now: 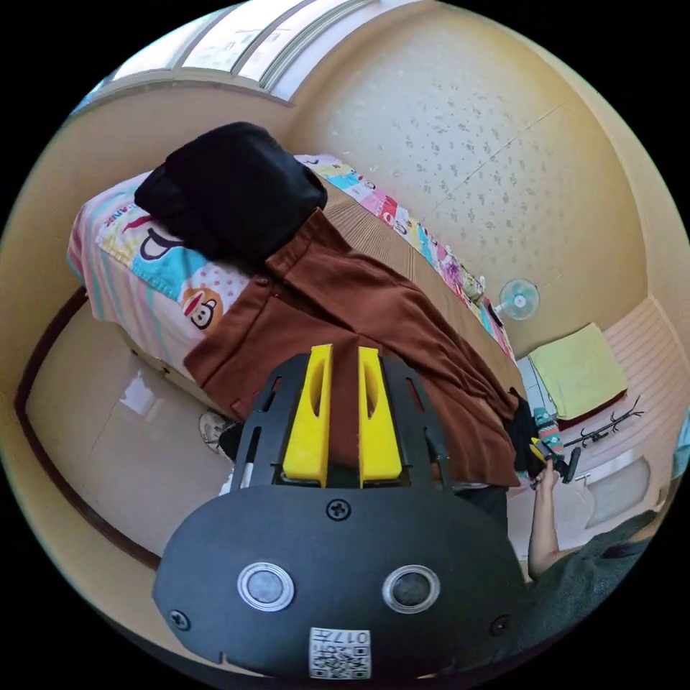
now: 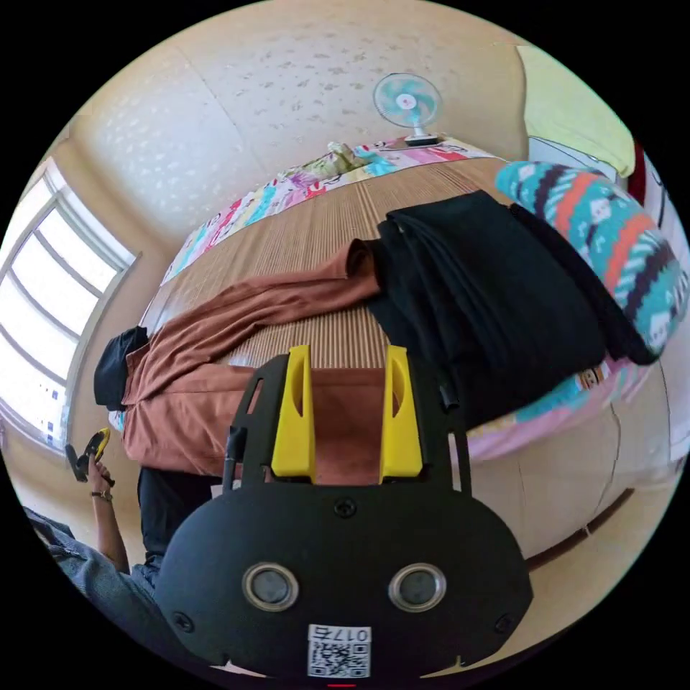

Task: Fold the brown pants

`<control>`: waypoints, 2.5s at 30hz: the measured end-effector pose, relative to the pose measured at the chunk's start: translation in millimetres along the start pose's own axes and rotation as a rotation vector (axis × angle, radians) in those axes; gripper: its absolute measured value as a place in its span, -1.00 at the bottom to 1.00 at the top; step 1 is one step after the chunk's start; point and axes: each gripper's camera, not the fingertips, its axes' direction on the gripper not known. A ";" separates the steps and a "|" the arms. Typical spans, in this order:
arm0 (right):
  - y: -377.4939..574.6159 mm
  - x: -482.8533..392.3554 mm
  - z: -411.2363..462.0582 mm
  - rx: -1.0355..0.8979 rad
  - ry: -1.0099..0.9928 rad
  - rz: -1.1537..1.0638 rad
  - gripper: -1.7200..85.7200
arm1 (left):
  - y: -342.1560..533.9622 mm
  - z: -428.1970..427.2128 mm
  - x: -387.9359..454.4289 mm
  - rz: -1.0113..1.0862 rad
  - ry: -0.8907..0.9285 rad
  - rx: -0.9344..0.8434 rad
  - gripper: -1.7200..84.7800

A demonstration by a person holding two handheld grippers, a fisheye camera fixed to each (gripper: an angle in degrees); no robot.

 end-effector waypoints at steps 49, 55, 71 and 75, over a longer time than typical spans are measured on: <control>86.5 206.4 -32.8 0.022 -0.648 0.473 -0.50 | 36.5 -85.3 -64.0 -0.259 0.444 0.253 -0.86; 59.6 148.4 48.3 -0.413 -0.657 0.318 -0.54 | 21.6 -100.8 -45.9 -0.204 0.464 0.273 -0.87; 87.9 132.6 54.5 0.121 -0.243 0.236 -0.93 | 9.8 -86.3 -9.9 -0.109 0.421 0.312 -0.87; 51.9 132.3 38.3 0.206 -0.249 0.155 -0.94 | -20.7 -77.8 13.1 -0.011 0.386 0.318 -0.87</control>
